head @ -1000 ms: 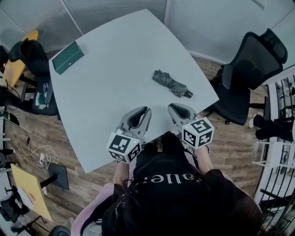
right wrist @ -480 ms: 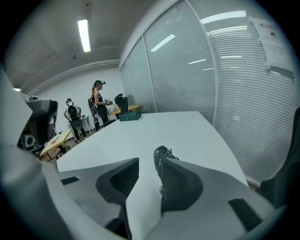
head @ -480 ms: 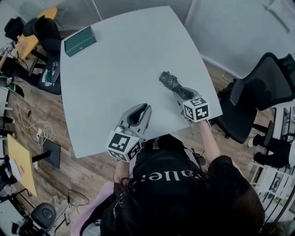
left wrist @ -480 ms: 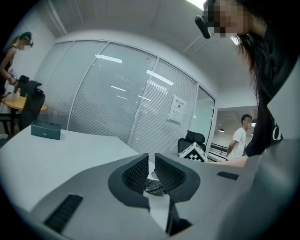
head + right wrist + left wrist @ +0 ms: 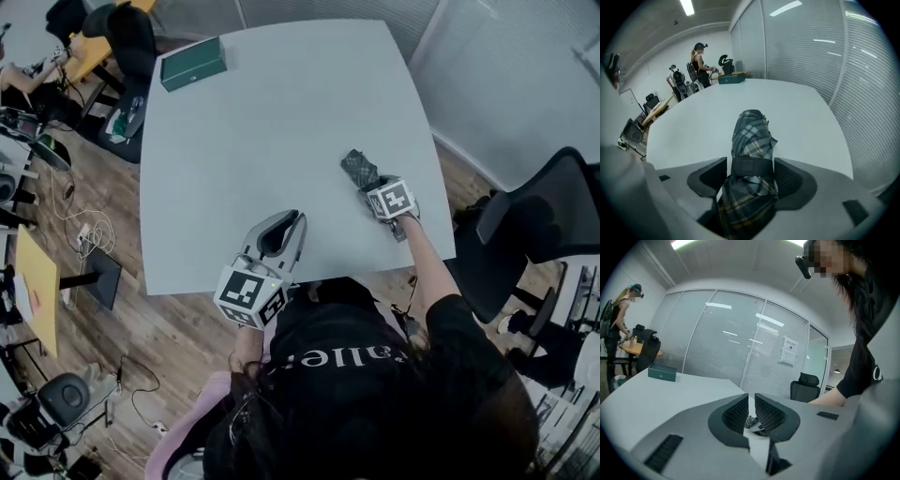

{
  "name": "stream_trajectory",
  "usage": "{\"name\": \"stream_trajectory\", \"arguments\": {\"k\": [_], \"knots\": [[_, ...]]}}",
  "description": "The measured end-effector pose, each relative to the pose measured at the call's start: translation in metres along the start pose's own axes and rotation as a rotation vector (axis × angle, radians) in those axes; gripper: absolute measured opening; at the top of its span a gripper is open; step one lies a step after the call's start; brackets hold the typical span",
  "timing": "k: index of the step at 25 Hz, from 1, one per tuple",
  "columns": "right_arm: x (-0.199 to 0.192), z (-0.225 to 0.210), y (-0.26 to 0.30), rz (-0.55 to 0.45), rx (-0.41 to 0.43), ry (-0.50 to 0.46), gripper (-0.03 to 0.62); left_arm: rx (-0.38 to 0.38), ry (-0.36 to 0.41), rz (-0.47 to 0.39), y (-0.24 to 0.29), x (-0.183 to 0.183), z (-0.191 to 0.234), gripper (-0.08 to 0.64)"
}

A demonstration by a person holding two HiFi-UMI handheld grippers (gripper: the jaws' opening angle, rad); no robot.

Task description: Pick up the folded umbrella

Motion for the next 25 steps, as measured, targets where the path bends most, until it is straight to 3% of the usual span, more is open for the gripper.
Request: {"name": "stream_trajectory", "arguments": {"k": [9, 14, 20, 25], "knots": [[-0.006, -0.007, 0.013, 0.039, -0.029, -0.017, 0.298, 0.082, -0.011, -0.019, -0.015, -0.007, -0.008, 0.057], [-0.005, -0.008, 0.01, 0.03, -0.024, 0.033, 0.241, 0.102, -0.013, -0.023, -0.022, -0.01, -0.012, 0.057], [0.001, -0.001, -0.018, -0.102, 0.067, 0.231, 0.235, 0.122, -0.011, -0.022, -0.031, -0.011, -0.013, 0.057], [0.019, 0.015, -0.058, -0.248, 0.157, 0.313, 0.235, 0.13, -0.004, -0.024, -0.032, -0.007, -0.013, 0.057]]}}
Point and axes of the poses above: the fingertips, and each gripper's own axes: y forward along the fingers, z to its left, x out of its top, the point moved 9 cm from there along -y, backward along the fingers, and after that the axes turned 2 degrees about -z, right-handed, at the moved point
